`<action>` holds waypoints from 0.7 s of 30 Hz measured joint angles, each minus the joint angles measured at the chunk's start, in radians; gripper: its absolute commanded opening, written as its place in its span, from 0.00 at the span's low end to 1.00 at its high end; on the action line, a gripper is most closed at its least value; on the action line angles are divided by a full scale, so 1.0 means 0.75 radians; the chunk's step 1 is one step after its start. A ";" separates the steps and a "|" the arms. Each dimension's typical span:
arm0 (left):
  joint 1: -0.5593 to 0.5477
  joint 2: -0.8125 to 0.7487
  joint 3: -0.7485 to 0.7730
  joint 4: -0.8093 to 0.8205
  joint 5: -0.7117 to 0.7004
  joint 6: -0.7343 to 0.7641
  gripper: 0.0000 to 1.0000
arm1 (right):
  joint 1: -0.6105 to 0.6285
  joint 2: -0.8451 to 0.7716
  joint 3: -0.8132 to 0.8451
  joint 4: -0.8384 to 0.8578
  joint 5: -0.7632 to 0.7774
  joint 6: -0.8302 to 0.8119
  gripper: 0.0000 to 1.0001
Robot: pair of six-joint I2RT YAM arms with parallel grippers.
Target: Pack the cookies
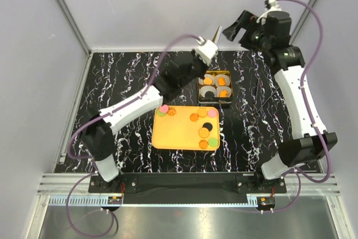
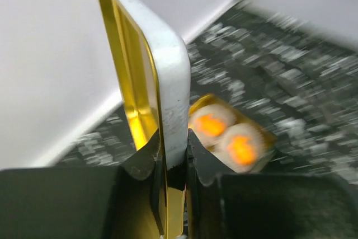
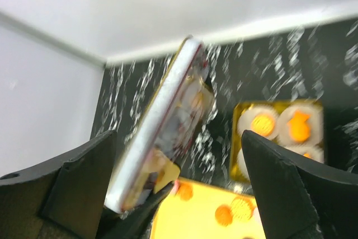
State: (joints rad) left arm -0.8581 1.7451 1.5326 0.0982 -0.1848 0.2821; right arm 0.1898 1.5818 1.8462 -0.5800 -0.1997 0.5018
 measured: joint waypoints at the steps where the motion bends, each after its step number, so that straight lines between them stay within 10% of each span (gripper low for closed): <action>1: 0.039 -0.005 0.019 -0.012 0.098 -0.108 0.00 | -0.010 -0.023 0.000 0.016 0.034 -0.010 1.00; 10: 0.478 0.174 0.176 0.276 0.931 -1.272 0.00 | -0.161 -0.001 -0.225 0.178 0.073 -0.047 1.00; 21: 0.516 0.768 0.390 0.648 1.335 -2.162 0.00 | -0.198 0.203 -0.461 0.302 0.053 -0.056 1.00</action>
State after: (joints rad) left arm -0.4713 2.3211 1.8248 0.5842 0.8165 -1.3396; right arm 0.0410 1.7344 1.5005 -0.3534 -0.1596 0.4595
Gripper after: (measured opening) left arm 0.160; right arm 0.994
